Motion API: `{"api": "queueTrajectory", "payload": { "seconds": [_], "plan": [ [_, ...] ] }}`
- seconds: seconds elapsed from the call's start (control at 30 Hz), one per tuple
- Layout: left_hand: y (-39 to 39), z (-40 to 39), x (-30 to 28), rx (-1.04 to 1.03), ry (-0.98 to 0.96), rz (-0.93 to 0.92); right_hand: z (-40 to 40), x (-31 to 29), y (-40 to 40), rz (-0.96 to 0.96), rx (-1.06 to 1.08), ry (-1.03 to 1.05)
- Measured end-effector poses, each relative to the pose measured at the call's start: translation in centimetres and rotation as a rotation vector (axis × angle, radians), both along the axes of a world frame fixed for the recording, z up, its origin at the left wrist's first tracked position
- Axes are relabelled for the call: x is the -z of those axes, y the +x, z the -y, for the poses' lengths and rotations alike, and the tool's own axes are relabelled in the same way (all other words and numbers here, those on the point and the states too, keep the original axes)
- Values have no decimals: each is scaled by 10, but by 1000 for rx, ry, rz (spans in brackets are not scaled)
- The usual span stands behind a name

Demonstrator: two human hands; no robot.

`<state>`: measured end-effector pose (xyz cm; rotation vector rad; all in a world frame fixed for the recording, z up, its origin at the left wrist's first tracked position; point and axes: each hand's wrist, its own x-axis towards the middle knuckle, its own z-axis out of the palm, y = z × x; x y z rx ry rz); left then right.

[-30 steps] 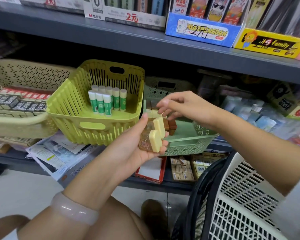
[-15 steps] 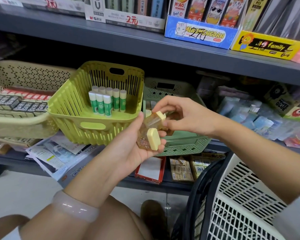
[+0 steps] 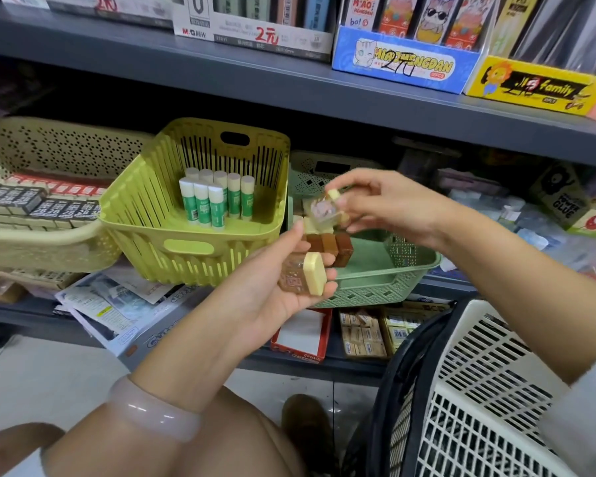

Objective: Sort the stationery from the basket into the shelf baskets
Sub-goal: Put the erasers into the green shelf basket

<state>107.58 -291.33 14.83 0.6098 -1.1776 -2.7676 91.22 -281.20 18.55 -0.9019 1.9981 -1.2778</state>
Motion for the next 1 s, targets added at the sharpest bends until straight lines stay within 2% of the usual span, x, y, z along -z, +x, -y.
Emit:
{"api": "queueTrajectory", "payload": {
  "seconds": [0.07, 0.13, 0.2, 0.27, 0.57, 0.63, 0.67, 0.77, 0.87, 1.0],
  "plan": [
    [1, 1, -2, 10, -1, 2, 6, 7, -20, -279, 203, 141],
    [3, 2, -4, 50, -12, -21, 11, 16, -37, -487, 303, 351],
    [5, 2, -5, 73, -16, -37, 16, 25, -43, -598, 284, 552],
    [7, 2, -5, 80, -12, -37, 22, 34, -41, -642, 222, 661],
    [5, 2, -1, 76, 51, -60, 24, 44, -41, -547, 227, 604],
    [4, 3, 2, 53, 75, -71, 20, 34, -37, -589, 250, 474],
    [4, 3, 3, 46, 70, -72, 17, 29, -31, -548, 228, 354],
    [4, 2, 6, 62, -31, -62, 6, 7, 2, -295, -18, 84],
    [4, 0, 6, 64, -109, -42, -6, -6, 32, -242, -225, 111],
    [3, -5, 5, 83, -142, -53, -6, -7, 55, -286, -264, 216]
  ]
}}
